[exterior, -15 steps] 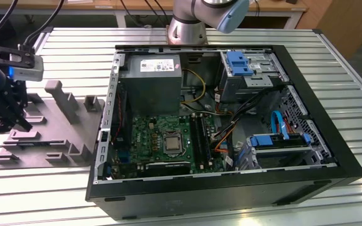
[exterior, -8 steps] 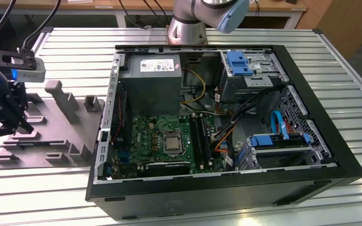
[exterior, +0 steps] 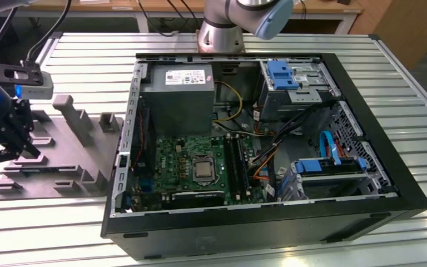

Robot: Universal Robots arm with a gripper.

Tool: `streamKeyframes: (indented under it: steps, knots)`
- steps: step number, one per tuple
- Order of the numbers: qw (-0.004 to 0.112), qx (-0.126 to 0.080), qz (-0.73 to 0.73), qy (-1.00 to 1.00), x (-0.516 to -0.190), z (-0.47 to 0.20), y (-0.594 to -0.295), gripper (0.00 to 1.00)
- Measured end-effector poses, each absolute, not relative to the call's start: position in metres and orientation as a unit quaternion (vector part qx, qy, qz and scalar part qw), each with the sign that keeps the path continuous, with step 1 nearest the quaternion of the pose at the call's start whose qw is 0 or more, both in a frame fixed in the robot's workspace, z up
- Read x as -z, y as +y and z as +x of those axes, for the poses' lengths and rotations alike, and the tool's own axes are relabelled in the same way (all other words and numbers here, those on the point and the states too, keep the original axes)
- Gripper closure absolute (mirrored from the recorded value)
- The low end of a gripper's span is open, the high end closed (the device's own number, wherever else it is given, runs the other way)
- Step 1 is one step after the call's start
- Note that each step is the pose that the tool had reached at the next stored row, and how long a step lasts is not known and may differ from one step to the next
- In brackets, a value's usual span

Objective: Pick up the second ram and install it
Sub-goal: 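Pick up the second ram and move it above second insertion slot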

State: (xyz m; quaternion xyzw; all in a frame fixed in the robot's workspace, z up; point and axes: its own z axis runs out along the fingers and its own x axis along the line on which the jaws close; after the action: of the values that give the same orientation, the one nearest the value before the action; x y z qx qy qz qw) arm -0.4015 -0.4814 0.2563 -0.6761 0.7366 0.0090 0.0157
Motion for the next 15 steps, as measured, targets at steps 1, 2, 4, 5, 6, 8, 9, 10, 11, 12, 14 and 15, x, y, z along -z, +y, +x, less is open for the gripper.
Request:
streamKeyframes:
  steps: [1,2,4,5,6,8,9,10,11,12,14,15]
  knots:
    - [0.016,-0.009,-0.677,0.736,-0.255,-0.403,-0.48,0.9]
    - [0.016,-0.009,-0.677,0.736,-0.253,-0.404,-0.48,0.9]
    - [0.017,-0.008,-0.678,0.735,-0.25,-0.407,-0.478,0.9]
    - [0.017,-0.008,-0.678,0.734,-0.249,-0.409,-0.477,0.9]
    - [0.017,-0.008,-0.679,0.734,-0.247,-0.411,-0.477,0.9]
    - [0.018,-0.007,-0.68,0.733,-0.244,-0.414,-0.477,0.9]
    - [0.018,-0.007,-0.681,0.732,-0.242,-0.416,-0.477,0.9]
    - [0.018,-0.007,-0.682,0.731,-0.241,-0.417,-0.477,0.9]
    - [0.018,-0.007,-0.683,0.73,-0.239,-0.417,-0.477,0.9]
    - [0.018,-0.007,-0.685,0.728,-0.237,-0.417,-0.477,0.9]
    - [0.018,-0.007,-0.688,0.726,-0.236,-0.418,-0.477,0.9]
    - [0.018,-0.007,-0.689,0.724,-0.235,-0.418,-0.477,0.9]
